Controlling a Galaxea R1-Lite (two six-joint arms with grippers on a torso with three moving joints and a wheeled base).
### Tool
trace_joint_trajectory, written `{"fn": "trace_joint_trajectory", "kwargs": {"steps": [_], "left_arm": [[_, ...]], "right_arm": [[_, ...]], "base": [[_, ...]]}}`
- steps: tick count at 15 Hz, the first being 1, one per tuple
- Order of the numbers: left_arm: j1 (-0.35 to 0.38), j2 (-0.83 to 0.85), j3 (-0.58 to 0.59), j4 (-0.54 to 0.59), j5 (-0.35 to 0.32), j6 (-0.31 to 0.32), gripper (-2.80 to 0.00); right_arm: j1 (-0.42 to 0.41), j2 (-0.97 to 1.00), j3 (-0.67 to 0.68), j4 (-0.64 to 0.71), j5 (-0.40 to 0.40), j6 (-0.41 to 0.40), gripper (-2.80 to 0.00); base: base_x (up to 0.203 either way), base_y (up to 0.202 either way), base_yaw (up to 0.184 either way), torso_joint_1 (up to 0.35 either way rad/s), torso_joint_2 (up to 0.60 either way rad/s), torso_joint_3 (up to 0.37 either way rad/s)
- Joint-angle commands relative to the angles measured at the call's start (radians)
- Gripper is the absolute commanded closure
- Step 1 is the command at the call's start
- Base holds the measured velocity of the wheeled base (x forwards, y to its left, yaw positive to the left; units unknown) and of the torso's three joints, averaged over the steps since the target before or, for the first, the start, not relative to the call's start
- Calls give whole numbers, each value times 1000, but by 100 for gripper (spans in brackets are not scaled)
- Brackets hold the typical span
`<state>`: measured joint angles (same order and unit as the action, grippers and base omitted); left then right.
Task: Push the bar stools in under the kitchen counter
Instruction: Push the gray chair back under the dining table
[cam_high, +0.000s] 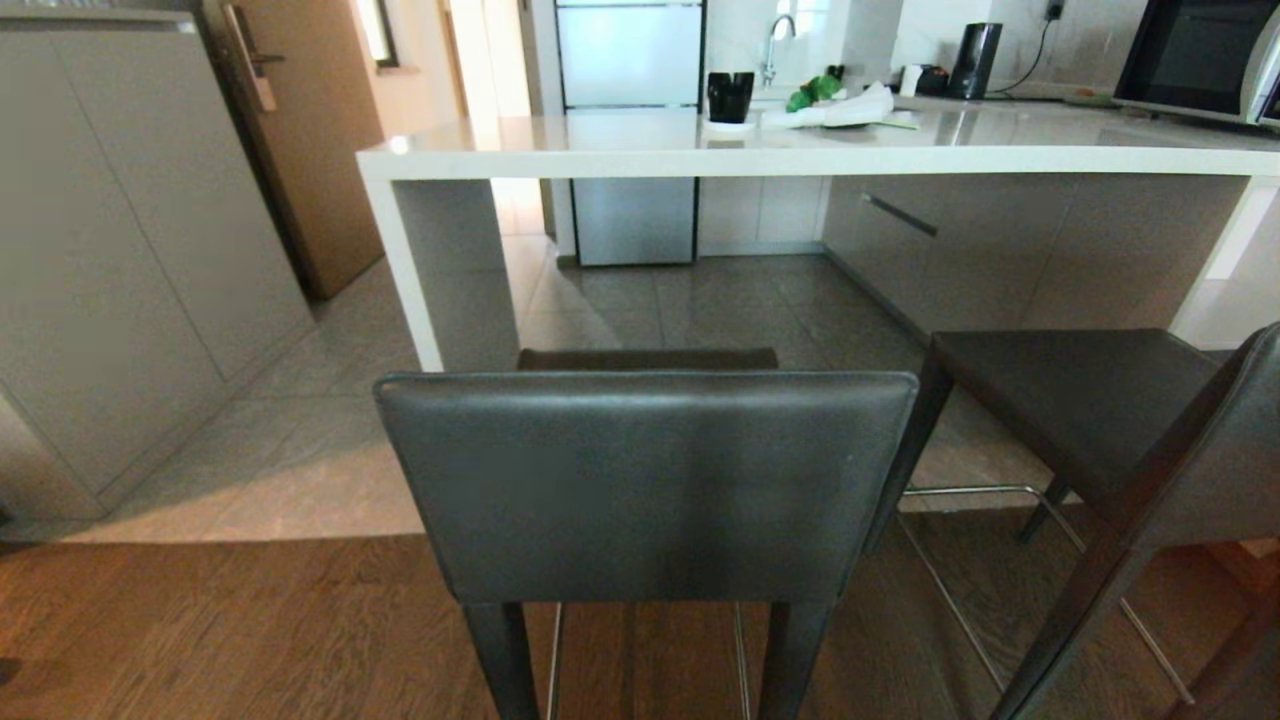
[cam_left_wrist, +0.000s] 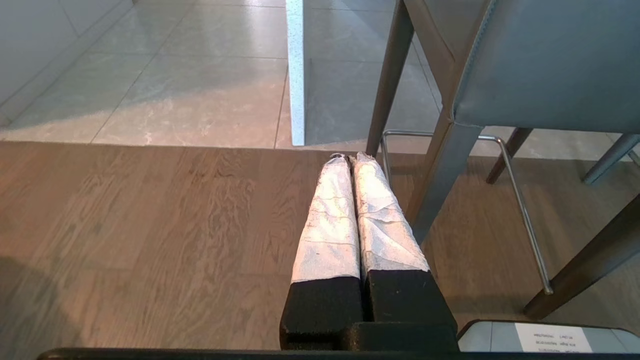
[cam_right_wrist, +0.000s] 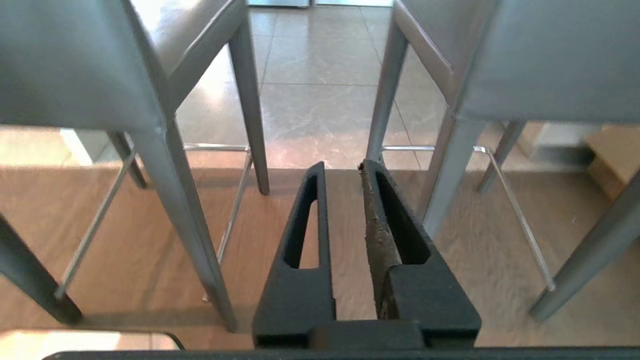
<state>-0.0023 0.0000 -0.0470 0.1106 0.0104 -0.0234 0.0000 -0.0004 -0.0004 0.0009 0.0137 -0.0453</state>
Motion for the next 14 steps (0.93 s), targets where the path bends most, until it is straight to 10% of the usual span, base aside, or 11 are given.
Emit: {"fn": "trace_joint_trajectory", "kwargs": {"steps": [1, 14], "left_arm": [[1, 2, 1, 1, 2, -4, 0], [1, 2, 0, 0, 2, -6, 0]], "right_arm": [[0, 0, 0, -1, -12, 13, 0], [0, 2, 0, -4, -17, 53, 0]], "base": [[0, 0, 0, 0, 0, 0], [0, 0, 0, 0, 0, 0]]}}
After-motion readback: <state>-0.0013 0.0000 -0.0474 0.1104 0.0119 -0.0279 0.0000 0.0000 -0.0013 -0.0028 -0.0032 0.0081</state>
